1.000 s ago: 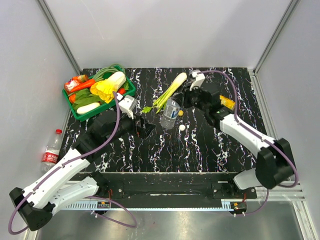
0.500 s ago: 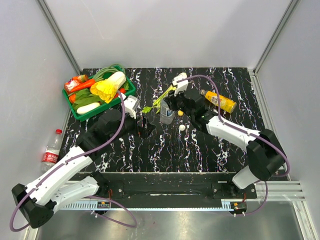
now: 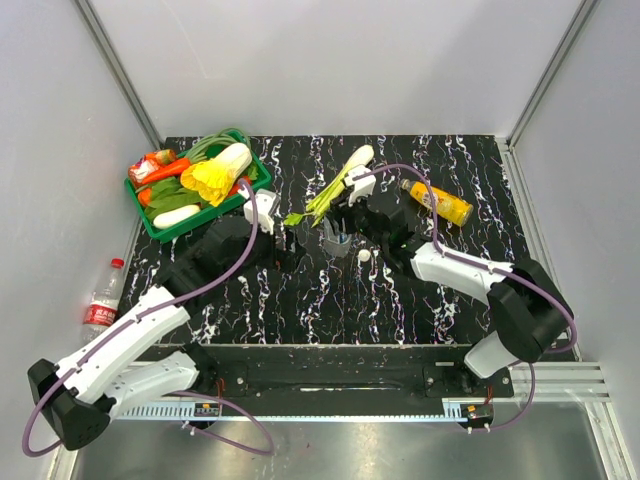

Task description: Unscrew the bottle caps

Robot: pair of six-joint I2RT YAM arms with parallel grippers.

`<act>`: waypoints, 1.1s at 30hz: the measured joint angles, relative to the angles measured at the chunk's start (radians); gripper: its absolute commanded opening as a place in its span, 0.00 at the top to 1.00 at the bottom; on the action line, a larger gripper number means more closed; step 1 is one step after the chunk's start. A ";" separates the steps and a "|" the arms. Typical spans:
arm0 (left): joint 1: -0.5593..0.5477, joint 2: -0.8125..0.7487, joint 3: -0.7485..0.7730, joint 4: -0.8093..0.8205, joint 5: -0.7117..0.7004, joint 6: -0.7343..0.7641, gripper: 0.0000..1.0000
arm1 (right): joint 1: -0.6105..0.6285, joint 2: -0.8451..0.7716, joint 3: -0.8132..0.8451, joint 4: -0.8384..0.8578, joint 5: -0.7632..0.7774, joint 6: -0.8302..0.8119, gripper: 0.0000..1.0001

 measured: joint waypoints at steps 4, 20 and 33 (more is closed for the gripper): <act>0.011 0.028 0.020 -0.045 -0.064 -0.023 0.01 | 0.000 -0.016 -0.008 -0.003 -0.002 0.019 0.09; 0.270 0.179 0.060 -0.216 -0.150 -0.060 0.01 | 0.000 -0.181 -0.015 -0.042 -0.037 0.105 0.00; 0.600 0.264 0.099 -0.243 -0.218 0.034 0.01 | 0.000 -0.351 -0.092 -0.086 -0.062 0.163 0.00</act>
